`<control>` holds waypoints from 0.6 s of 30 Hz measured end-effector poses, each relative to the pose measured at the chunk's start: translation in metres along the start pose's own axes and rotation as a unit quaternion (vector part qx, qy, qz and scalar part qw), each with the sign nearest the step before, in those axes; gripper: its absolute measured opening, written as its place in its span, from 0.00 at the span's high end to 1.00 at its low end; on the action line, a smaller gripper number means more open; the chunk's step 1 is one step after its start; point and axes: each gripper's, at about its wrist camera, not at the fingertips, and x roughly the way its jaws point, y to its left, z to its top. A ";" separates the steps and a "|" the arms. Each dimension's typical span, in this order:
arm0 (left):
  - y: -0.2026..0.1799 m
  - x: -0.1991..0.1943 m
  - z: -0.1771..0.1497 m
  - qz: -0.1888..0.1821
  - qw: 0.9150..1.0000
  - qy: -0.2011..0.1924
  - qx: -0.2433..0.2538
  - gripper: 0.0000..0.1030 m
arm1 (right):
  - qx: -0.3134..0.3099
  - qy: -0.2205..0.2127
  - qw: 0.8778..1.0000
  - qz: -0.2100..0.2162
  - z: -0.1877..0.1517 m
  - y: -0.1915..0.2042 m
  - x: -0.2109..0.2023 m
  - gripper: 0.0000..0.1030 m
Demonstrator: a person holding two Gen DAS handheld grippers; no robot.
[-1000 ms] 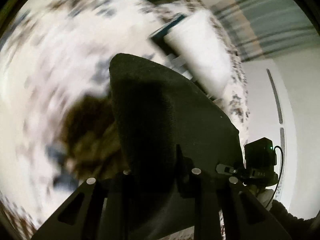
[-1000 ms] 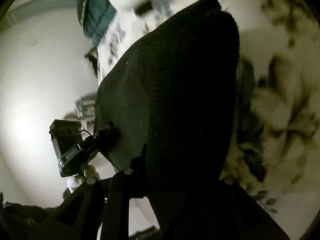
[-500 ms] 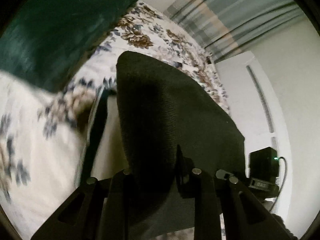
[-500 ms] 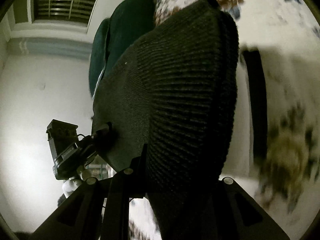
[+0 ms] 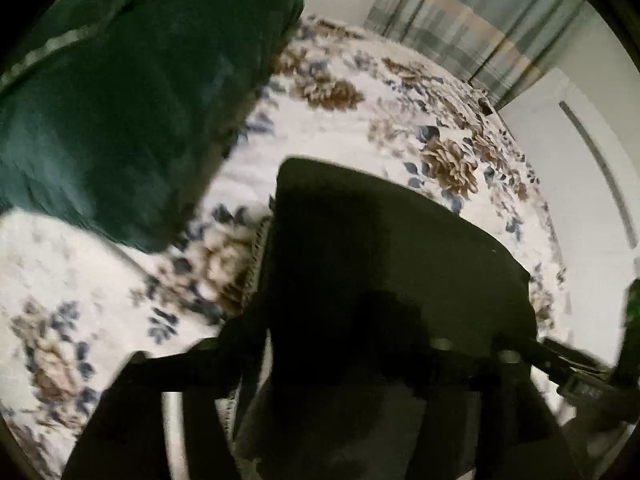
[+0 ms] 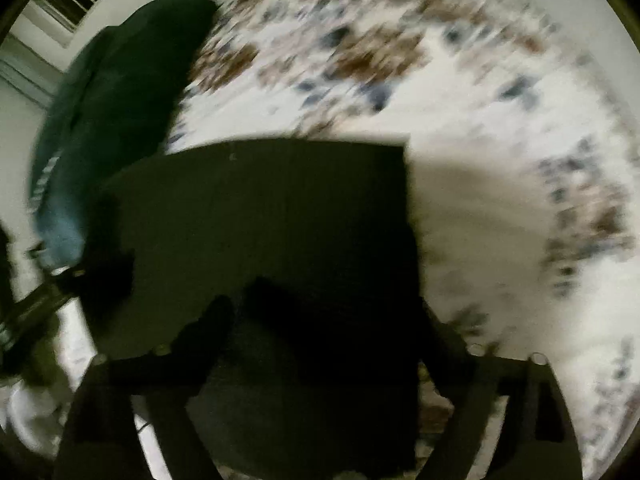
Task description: Fold small clothes
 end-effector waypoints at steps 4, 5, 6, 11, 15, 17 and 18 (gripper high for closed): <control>-0.022 -0.027 -0.013 0.037 0.999 -0.028 0.029 0.00 | -0.022 -0.040 0.994 -0.095 -0.037 0.009 -0.043 0.00; -0.027 -0.035 -0.018 0.050 0.998 -0.033 0.035 0.00 | -0.021 -0.047 0.993 -0.105 -0.047 0.008 -0.052 0.00; -0.032 -0.041 -0.022 0.056 0.997 -0.035 0.039 0.00 | -0.019 -0.054 0.992 -0.113 -0.056 0.009 -0.060 0.00; -0.058 -0.091 -0.048 0.079 0.994 -0.051 0.054 0.00 | -0.005 -0.081 0.989 -0.122 -0.088 0.013 -0.123 0.00; -0.076 -0.143 -0.070 0.084 0.992 -0.069 0.061 0.00 | -0.006 -0.113 0.985 -0.132 -0.118 0.017 -0.185 0.00; -0.084 -0.169 -0.080 0.089 0.991 -0.077 0.061 0.00 | -0.009 -0.131 0.982 -0.137 -0.135 0.018 -0.223 0.00; -0.089 -0.184 -0.085 0.089 0.991 -0.082 0.060 0.00 | -0.007 -0.138 0.981 -0.136 -0.144 0.017 -0.243 0.00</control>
